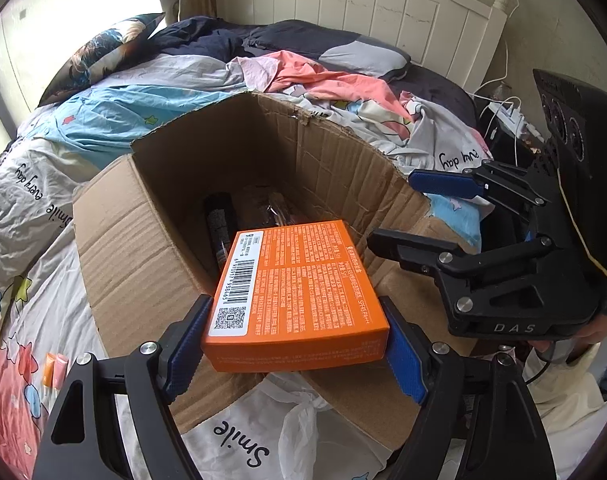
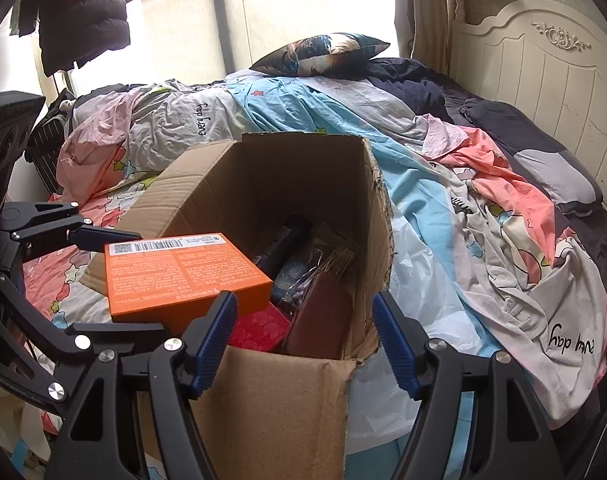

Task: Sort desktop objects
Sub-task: 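Open the left tool to drop the orange box while the right tool releases the phone case, then move both open tools back toward the orange and pink tubes on the bed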

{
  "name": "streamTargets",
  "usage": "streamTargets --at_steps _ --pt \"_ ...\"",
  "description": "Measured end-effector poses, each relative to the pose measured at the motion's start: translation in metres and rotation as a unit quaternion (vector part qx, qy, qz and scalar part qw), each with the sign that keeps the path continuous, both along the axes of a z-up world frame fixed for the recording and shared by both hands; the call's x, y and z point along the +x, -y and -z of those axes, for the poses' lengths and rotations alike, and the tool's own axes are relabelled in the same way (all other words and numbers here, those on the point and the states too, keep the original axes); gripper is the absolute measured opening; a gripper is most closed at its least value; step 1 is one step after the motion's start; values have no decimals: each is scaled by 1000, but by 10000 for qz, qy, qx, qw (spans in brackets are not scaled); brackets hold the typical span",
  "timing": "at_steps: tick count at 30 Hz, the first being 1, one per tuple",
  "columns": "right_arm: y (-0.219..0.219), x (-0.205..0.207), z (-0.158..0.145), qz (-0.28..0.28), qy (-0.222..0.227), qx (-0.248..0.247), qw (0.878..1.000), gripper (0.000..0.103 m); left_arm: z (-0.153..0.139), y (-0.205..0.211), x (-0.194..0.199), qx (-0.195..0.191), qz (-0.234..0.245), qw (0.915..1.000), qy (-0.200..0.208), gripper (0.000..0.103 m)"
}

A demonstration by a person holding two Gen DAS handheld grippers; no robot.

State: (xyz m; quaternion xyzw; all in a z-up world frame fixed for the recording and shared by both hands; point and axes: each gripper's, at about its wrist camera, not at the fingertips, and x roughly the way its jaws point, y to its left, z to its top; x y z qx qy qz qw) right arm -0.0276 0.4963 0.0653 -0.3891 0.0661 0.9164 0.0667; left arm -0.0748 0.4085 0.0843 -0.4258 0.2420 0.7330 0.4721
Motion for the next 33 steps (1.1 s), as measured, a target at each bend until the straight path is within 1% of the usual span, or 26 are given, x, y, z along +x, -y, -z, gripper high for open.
streamTargets --at_steps 3,8,11,16,24,26,28,29,30,33 --pt "-1 2 0 -11 -23 -34 10000 66 1 -1 0 13 27 10000 16 81" --pt "0 2 1 -17 -50 -71 10000 66 2 -1 -5 73 1 9998 162 82" --pt "0 2 1 -21 -66 -93 9999 66 3 -1 -4 43 9 9999 156 83" --pt "1 2 1 -28 -93 -130 9999 66 4 -3 1 -44 49 10000 -6 92" --pt "2 2 3 -44 -108 -157 9998 66 8 -1 -3 -142 -47 9999 7 95" --pt "2 2 3 -24 -161 -187 9997 66 10 2 -4 -143 -103 9998 1 97" --pt "2 1 3 -8 -173 -230 9996 67 11 7 -5 -165 -182 9997 -6 103" --pt "3 0 4 -13 -168 -248 9996 67 11 10 -5 -181 -219 9996 -9 103" --pt "5 -2 4 -30 -158 -259 9995 67 12 13 -5 -189 -250 9995 -27 103" --pt "10 -5 5 -129 -140 -339 9992 78 11 24 -5 -204 -337 9992 -91 103"
